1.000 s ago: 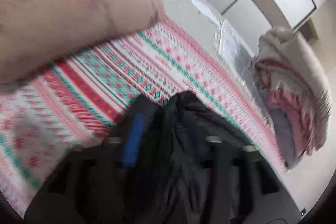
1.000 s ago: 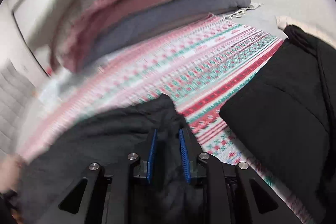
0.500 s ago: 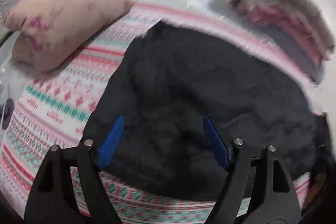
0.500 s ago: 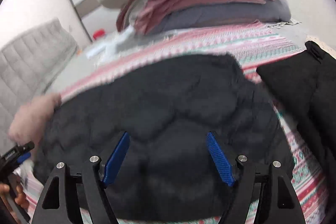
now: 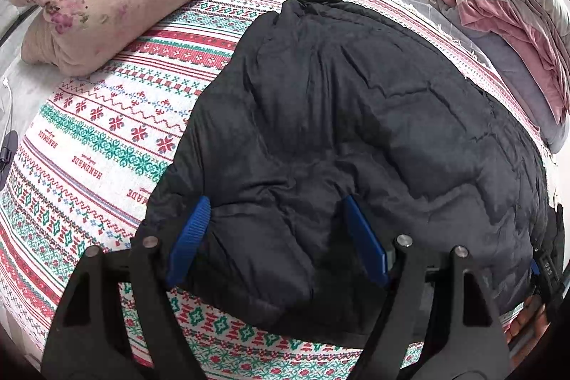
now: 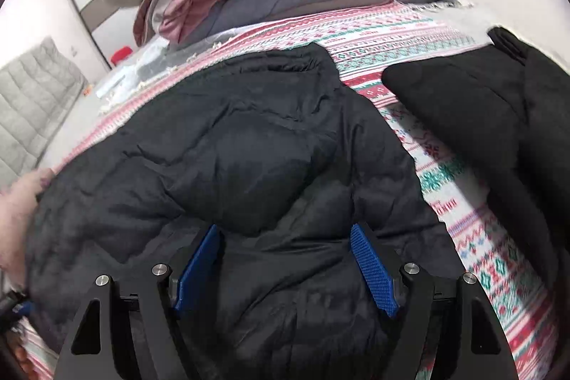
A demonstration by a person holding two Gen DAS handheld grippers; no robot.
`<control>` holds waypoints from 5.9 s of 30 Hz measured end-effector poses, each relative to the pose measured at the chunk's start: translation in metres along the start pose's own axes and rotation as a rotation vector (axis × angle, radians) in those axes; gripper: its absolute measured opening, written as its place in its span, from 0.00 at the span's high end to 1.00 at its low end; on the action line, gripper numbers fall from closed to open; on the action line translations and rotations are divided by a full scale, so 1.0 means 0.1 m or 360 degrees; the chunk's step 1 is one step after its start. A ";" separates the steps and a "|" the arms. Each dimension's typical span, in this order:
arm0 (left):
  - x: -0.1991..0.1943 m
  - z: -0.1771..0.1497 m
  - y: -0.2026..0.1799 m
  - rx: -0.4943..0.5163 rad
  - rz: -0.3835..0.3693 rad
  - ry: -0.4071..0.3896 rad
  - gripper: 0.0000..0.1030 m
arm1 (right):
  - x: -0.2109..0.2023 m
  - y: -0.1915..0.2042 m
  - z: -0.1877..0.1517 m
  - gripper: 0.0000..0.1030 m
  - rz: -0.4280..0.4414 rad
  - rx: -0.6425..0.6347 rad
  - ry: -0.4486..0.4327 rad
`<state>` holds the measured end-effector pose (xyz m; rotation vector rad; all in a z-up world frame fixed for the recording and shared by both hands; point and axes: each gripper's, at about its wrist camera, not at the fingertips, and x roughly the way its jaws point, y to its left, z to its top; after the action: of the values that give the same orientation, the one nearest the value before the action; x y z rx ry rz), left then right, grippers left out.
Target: Fold large clothes
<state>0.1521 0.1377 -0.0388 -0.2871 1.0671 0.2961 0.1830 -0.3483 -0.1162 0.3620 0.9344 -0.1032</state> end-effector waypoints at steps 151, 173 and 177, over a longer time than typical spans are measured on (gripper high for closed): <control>0.60 0.10 -2.28 0.0719 0.0116 -0.0090 0.10 | -0.39 -1.47 -0.57 0.02 0.0255 0.1540 0.0039; 0.22 -0.05 -2.21 0.0798 -0.0052 -0.0054 0.11 | -0.88 -0.74 -0.25 0.86 0.0476 0.0957 -0.0418; -0.16 -0.34 -1.98 0.0880 -0.0156 -0.0061 0.11 | -1.11 -0.82 -0.27 0.86 0.0376 0.0895 -0.0534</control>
<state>0.1910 -0.0590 -0.0226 0.1616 1.0504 -0.0867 0.0763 -0.4227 -0.0632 0.9420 0.5116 -0.2039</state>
